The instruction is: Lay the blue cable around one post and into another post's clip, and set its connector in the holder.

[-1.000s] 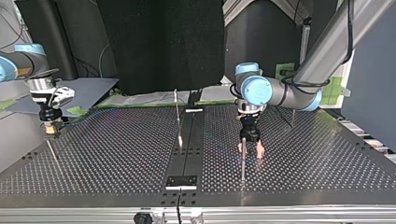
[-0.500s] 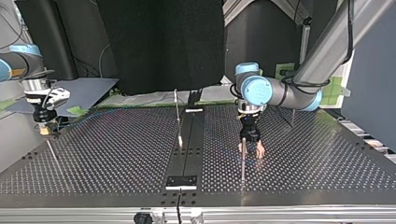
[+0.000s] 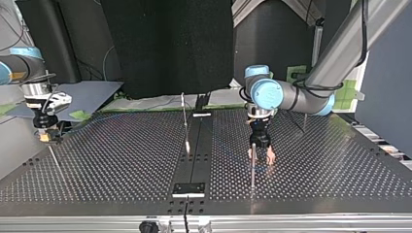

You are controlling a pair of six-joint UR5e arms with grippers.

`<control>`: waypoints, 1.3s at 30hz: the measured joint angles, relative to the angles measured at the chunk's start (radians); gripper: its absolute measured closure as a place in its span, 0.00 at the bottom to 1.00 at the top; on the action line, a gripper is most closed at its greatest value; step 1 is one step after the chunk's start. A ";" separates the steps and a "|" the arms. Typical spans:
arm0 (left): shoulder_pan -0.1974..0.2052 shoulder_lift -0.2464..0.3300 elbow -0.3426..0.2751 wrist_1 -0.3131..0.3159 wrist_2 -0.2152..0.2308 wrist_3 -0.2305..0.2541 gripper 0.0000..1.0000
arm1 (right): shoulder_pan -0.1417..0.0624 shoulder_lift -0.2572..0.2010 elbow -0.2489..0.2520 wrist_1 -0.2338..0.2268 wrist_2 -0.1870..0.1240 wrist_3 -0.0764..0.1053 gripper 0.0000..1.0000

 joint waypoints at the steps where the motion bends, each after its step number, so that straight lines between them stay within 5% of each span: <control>1: 0.000 0.000 0.000 0.000 0.000 0.000 0.00 | 0.001 0.001 0.000 0.000 0.001 0.000 1.00; 22: 0.001 0.000 0.000 0.000 -0.001 0.000 0.00 | 0.022 0.018 -0.023 0.007 -0.008 -0.006 1.00; 39: 0.001 0.000 0.000 -0.001 -0.001 0.006 0.00 | 0.018 0.026 -0.032 0.019 -0.007 -0.007 1.00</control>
